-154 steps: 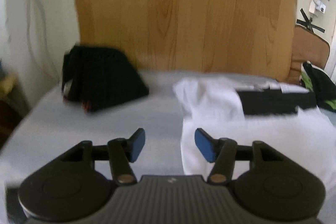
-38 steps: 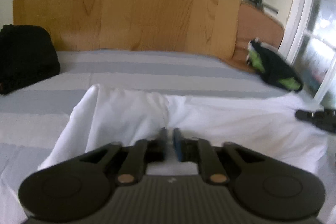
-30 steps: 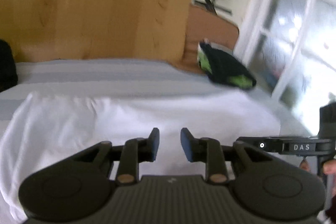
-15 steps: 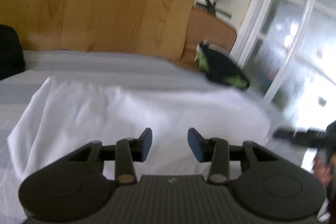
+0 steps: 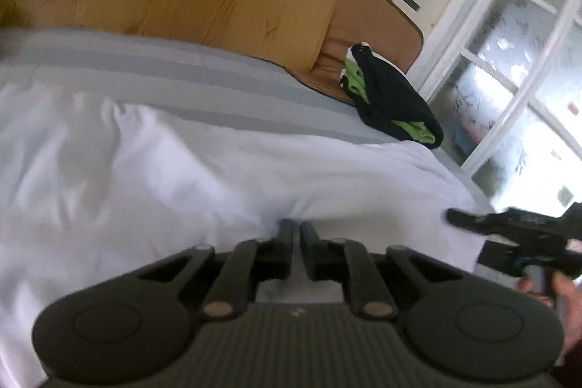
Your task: Fold small clothes
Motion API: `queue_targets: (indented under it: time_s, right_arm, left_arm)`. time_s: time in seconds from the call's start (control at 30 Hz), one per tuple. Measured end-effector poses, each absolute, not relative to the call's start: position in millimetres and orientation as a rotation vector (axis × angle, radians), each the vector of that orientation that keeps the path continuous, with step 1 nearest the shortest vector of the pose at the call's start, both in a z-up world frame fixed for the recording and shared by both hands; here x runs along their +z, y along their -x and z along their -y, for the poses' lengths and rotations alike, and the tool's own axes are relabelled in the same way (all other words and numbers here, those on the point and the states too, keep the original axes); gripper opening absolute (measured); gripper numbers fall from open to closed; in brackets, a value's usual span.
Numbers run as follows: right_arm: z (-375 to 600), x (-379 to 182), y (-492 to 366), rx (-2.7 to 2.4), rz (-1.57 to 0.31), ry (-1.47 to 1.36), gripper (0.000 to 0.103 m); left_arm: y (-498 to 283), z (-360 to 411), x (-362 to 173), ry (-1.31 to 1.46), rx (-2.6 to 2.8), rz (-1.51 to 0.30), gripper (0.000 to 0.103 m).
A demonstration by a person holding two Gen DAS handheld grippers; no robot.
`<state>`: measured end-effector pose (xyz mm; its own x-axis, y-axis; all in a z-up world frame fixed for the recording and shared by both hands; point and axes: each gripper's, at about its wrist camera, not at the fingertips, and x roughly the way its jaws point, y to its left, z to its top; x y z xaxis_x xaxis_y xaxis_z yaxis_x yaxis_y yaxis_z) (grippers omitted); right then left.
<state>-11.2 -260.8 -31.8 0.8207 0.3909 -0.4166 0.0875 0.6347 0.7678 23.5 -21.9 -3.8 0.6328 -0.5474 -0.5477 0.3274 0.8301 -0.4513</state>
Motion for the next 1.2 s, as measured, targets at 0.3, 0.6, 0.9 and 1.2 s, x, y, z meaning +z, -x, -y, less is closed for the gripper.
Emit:
queue_targets:
  time_s: [0.3,0.6,0.9,1.2]
  right_arm:
    - [175.0,65.1,13.0,0.400,-0.457,-0.613,0.014]
    - [-20.2,77.8,-14.2,0.738,-0.590,-0.261,0.014]
    - [-58.5,42.5,-9.8,0.919,-0.715,-0.157,0.040]
    - [52.2,93.2,7.3,0.723,-0.480,-0.296,0.031]
  left_arm:
    - [-13.7,-12.6,11.2,0.462,-0.521,-0.683,0.015]
    - [73.8,-170.5,45.8,0.630,-0.172,-0.397,0.039]
    - [63.4,-185.0,24.8,0.692,-0.156,-0.458,0.053]
    - [6.9,-118.0,52.1,0.427,-0.195,-0.464,0.059]
